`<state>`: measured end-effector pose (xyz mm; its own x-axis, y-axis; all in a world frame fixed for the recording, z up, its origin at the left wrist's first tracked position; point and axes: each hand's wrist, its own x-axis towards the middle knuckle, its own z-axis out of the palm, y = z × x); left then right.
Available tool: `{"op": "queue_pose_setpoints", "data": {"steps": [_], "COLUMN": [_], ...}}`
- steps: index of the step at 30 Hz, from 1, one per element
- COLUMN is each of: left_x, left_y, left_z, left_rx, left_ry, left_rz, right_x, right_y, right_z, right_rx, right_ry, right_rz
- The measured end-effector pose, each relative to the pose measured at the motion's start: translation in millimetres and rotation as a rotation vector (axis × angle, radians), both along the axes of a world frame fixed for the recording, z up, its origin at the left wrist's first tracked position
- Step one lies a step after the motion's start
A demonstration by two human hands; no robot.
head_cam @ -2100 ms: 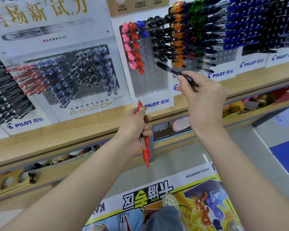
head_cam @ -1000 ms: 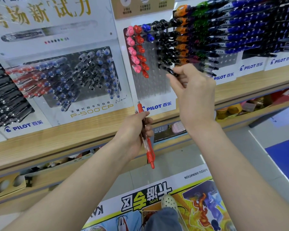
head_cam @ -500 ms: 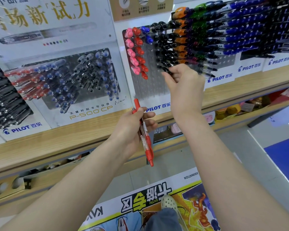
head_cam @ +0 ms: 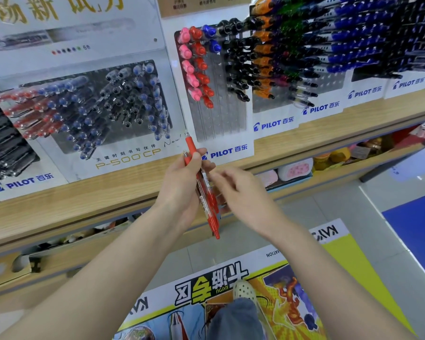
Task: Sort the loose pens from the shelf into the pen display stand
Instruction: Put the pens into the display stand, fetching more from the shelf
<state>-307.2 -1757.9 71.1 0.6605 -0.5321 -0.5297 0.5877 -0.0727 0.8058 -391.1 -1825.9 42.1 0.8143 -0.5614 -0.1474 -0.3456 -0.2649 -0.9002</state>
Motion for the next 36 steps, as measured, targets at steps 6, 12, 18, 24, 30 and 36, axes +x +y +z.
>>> {"op": "queue_pose_setpoints", "data": {"steps": [6, 12, 18, 24, 30, 36], "left_x": [0.6, 3.5, 11.5, 13.8, 13.7, 14.2], "left_y": [1.1, 10.7, 18.3, 30.9, 41.7, 43.9], "left_z": [0.0, -2.6, 3.5, 5.0, 4.8, 5.7], "left_rx": [-0.007, 0.149, 0.165, 0.202, 0.157, 0.152], "left_ry": [-0.054, -0.119, 0.059, -0.081, -0.040, 0.085], "left_rz": [-0.016, -0.079, 0.007, -0.114, -0.158, -0.116], "right_x": [-6.5, -15.7, -17.4, -6.9, 0.9, 7.5], "right_y": [4.2, -2.0, -6.3, -6.7, -3.8, -2.4], "right_z": [2.2, 15.3, 23.3, 31.3, 36.5, 36.1], "right_rx": [0.119, 0.067, -0.038, -0.212, -0.305, -0.411], "right_ry": [-0.016, -0.119, -0.285, -0.388, -0.416, -0.399], "right_rz": [0.048, -0.192, -0.398, -0.530, -0.524, -0.499]}}
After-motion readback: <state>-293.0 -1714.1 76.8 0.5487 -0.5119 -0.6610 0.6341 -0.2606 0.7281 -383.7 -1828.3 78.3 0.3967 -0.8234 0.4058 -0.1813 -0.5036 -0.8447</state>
